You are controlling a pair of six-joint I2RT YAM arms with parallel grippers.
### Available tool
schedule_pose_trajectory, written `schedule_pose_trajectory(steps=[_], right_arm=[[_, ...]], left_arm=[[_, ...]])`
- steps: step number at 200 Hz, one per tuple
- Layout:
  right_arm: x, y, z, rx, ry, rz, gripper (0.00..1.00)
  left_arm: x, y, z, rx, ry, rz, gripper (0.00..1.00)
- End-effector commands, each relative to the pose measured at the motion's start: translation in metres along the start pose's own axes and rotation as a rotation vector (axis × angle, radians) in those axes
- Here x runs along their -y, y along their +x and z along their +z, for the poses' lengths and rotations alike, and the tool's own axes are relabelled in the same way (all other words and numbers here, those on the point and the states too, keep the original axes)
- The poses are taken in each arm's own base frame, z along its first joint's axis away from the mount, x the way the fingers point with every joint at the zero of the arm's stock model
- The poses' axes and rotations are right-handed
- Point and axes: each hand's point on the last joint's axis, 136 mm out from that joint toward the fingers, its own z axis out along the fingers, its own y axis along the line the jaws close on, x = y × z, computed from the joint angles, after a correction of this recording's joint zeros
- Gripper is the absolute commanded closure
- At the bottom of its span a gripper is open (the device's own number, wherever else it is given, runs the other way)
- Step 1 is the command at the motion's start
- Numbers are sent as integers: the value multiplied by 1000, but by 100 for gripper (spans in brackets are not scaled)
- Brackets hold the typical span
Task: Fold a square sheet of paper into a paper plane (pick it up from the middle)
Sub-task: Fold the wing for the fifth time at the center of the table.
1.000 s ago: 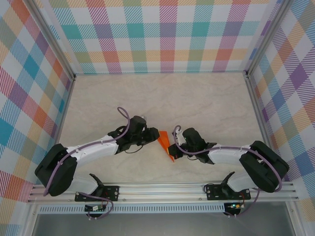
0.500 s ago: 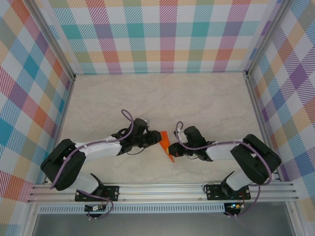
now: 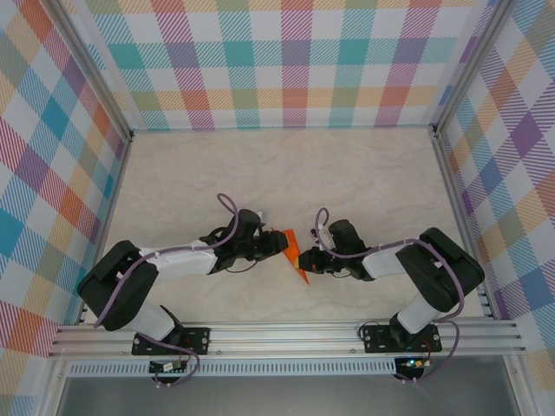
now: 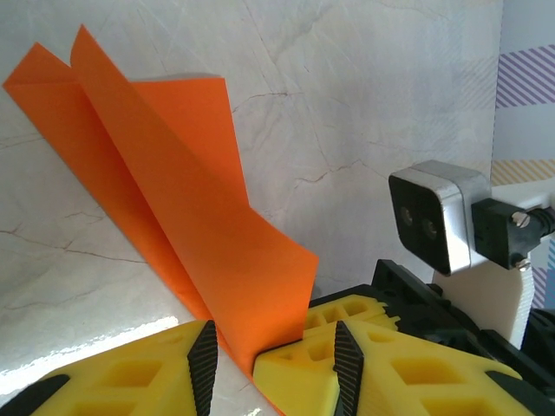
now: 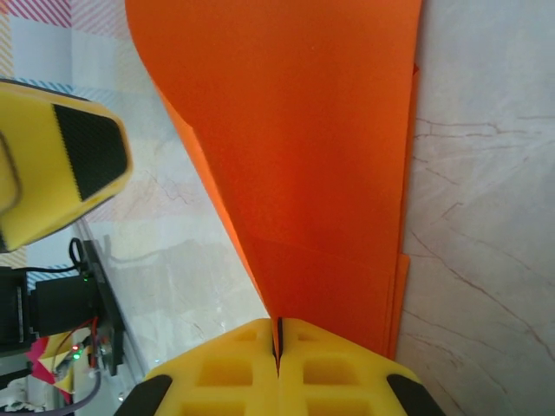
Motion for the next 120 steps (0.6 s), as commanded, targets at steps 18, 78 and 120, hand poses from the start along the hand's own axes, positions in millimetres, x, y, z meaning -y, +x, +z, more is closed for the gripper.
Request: schedule_pose_trajectory(steps=[18,78,120], right_arm=[[-9,0,-4,-12,-49,0,97],[-3,0,-1,-19,-23,-1,96],[-4,0,0,-18,-33,11,96]], left_arm=[[6,-2,1,-1,34,25,57],[2,-8,-6,45,13,29,57],[1,-7,-10,51,7,31,57]])
